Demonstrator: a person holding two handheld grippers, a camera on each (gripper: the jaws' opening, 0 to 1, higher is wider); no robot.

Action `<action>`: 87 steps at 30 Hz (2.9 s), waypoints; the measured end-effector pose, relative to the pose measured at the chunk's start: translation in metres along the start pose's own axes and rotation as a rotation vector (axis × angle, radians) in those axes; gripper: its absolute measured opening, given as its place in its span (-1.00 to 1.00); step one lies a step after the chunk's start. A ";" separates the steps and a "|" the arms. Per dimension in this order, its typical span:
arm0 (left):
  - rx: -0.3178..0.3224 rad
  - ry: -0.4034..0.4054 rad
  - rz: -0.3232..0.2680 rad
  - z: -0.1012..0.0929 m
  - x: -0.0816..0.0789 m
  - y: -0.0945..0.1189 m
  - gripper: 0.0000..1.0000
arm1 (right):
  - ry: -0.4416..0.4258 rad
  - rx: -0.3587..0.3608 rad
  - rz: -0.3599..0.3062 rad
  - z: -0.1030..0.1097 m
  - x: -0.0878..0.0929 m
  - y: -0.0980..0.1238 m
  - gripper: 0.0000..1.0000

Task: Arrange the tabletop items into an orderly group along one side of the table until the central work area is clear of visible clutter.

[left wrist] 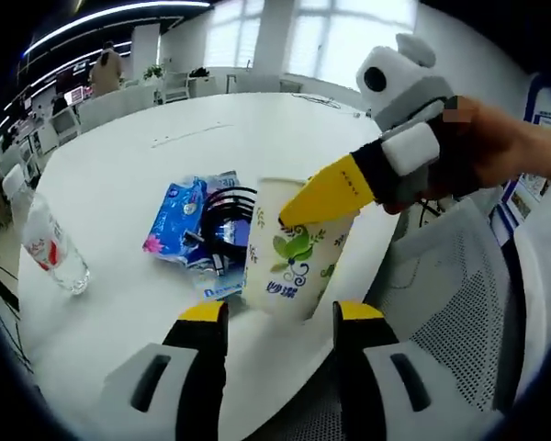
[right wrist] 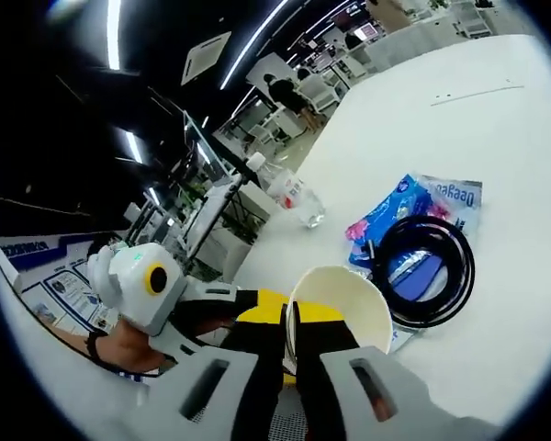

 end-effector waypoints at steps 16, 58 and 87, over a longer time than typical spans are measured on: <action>-0.061 0.177 -0.112 0.030 0.013 0.018 0.07 | -0.001 0.075 -0.055 -0.013 -0.007 0.018 -1.00; -0.047 0.202 -0.176 0.054 0.024 0.040 -0.05 | 0.409 0.019 0.189 -0.004 -0.071 -0.064 -0.99; -0.049 0.251 -0.242 0.058 0.024 0.047 -0.04 | 0.673 0.029 0.338 -0.014 -0.095 -0.168 -1.00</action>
Point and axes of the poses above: the point that each gripper's makers call its tool centre point, and the gripper's own axes: y roughly backward along the fingers, z roughly to its left, x roughly out of its underside, the point moved 10 cm from there along y, roughly backward along the fingers, and after that the axes turned 11 degrees about y, right-handed, at the moved point
